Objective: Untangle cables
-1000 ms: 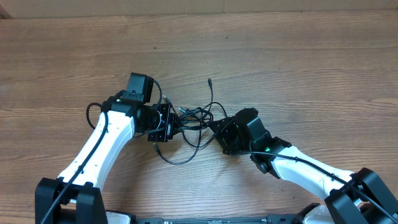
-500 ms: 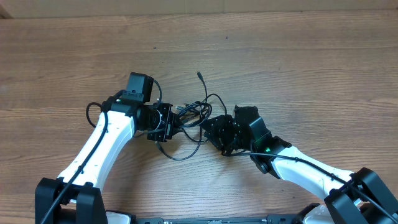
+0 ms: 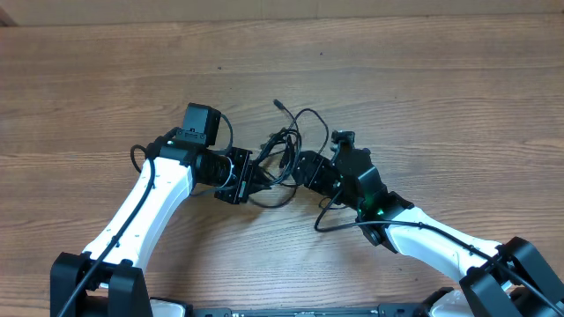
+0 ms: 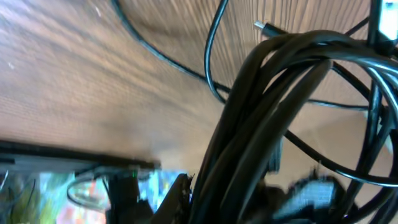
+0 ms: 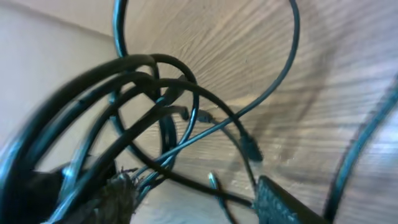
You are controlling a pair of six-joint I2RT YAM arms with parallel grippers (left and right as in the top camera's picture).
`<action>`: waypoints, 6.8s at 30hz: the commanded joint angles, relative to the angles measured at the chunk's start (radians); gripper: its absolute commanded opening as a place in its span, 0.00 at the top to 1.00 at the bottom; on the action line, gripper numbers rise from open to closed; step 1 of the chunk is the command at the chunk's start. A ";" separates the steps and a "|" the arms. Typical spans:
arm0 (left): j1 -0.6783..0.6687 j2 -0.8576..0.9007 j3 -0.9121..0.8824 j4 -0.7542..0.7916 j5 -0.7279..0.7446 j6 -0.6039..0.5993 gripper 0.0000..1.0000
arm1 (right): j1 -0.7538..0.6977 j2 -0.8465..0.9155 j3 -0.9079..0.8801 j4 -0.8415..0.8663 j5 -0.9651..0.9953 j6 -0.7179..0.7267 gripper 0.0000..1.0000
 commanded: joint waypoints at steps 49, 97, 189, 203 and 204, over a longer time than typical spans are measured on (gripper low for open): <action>-0.012 -0.020 0.019 -0.048 -0.547 0.531 0.27 | -0.050 -0.006 0.010 0.146 -0.407 -0.202 0.96; -0.010 -0.020 0.019 0.027 -0.586 0.578 0.14 | -0.059 -0.027 0.054 -0.564 -0.253 0.457 0.56; -0.003 -0.130 0.131 -0.038 -0.369 1.068 0.05 | 0.026 -0.299 0.330 -1.075 -0.060 -0.071 0.96; -0.493 -0.402 0.129 -0.225 -0.625 1.293 0.12 | 0.024 -0.483 0.330 -1.071 0.027 -0.137 0.96; -0.519 -0.432 0.129 -0.265 -0.723 1.231 0.09 | 0.024 -0.484 0.330 -1.070 0.028 -0.137 0.96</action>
